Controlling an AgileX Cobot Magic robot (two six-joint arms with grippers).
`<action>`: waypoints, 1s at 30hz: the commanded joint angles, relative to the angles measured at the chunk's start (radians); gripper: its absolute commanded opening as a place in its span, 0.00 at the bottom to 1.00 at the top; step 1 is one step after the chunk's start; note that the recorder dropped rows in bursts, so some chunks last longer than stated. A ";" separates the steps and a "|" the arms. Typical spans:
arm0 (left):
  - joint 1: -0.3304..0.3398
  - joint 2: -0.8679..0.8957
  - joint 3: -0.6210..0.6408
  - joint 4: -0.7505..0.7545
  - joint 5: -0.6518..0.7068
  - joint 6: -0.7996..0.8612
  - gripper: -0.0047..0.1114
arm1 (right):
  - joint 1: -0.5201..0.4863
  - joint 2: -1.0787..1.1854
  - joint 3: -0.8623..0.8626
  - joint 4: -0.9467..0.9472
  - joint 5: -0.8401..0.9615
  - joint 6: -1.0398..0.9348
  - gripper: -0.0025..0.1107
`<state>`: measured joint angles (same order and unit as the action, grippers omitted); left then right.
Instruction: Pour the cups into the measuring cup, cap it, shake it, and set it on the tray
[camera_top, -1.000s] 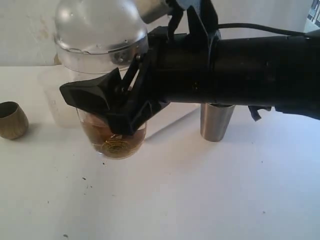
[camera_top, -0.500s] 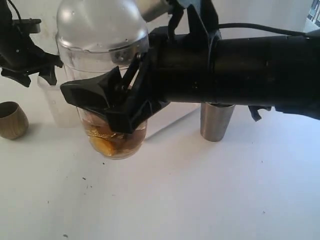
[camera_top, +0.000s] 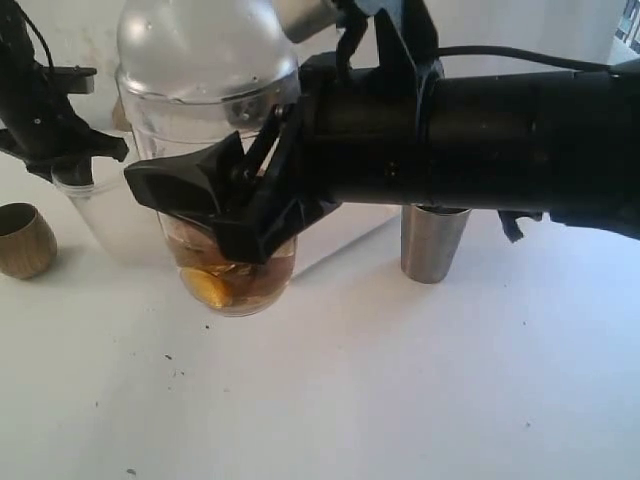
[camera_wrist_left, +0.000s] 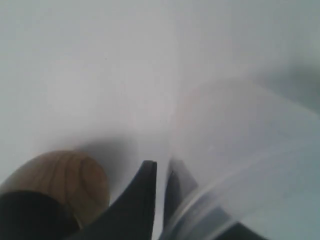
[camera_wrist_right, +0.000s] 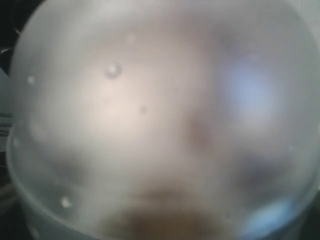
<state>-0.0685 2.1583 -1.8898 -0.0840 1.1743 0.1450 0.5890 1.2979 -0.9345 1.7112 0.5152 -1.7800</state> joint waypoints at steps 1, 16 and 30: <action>-0.020 -0.096 -0.003 -0.059 0.047 0.017 0.04 | -0.005 -0.020 -0.006 0.033 0.018 0.004 0.02; -0.338 -0.350 0.543 0.003 0.018 -0.054 0.04 | -0.011 -0.062 -0.006 0.033 -0.139 0.004 0.02; -0.352 -0.409 0.664 0.001 -0.034 -0.050 0.86 | -0.011 -0.100 -0.001 0.033 -0.167 0.000 0.02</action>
<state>-0.4144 1.7746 -1.2266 -0.0896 1.1469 0.1060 0.5877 1.2129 -0.9326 1.7194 0.3279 -1.7800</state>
